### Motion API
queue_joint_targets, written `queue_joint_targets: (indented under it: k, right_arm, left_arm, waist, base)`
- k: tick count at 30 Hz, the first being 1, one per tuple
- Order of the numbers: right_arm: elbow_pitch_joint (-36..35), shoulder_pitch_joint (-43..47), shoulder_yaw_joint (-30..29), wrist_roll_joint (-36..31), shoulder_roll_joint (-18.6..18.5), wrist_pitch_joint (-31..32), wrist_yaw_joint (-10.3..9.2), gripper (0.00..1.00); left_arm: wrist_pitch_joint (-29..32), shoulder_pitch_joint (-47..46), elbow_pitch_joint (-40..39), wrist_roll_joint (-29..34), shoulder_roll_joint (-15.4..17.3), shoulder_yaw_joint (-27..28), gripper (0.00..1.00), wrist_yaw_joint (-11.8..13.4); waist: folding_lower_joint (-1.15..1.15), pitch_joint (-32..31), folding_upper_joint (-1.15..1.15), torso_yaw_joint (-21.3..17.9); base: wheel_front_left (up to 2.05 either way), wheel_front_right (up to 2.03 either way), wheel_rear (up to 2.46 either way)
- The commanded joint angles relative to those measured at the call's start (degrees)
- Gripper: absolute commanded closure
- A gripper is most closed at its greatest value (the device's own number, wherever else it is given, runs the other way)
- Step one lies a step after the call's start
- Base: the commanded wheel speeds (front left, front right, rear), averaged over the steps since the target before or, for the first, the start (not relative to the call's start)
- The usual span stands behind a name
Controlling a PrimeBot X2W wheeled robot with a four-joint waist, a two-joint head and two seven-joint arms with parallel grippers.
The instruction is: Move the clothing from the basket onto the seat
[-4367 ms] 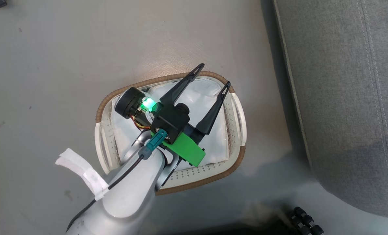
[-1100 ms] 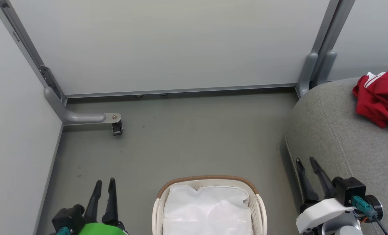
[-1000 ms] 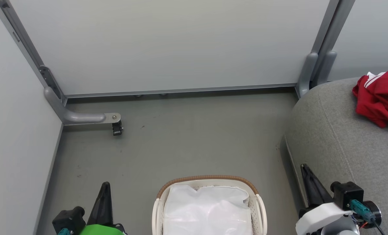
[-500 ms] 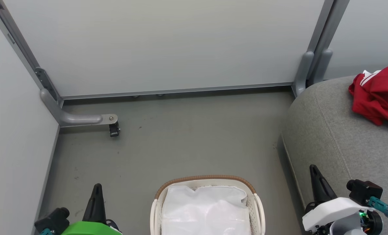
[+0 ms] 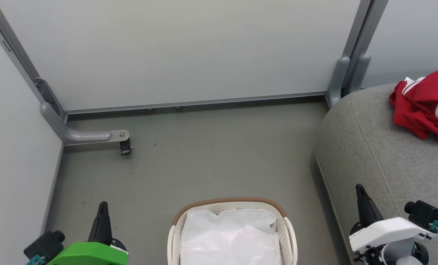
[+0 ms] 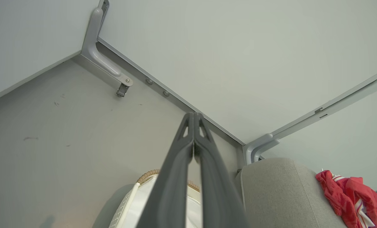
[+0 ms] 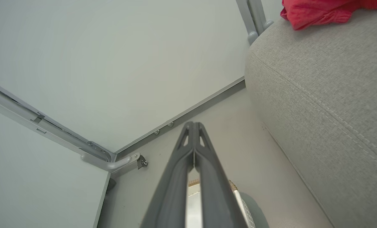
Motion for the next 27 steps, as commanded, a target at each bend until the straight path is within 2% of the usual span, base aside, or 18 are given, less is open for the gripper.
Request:
queue_joint_targets:
  k: [1,27]
  right_arm:
    - [-1.0,-1.6,-0.4,2.2,-0.3,0.6,-0.01,1.00]
    - [-1.4,-2.6,-2.4,21.0,-0.5,5.4,-0.03,1.00]
  left_arm:
    - [0.5,-1.7,-0.9,-1.8,0.4,0.4,1.00,-0.2]
    - [5.4,-3.7,-1.8,-18.1,0.6,3.2,1.00,-0.6]
  waist:
    - [0.00,0.0,0.00,-0.1]
    - [0.00,0.1,0.00,-1.6]
  base:
    - [0.00,0.00,0.00]
    - [0.00,0.00,0.00]
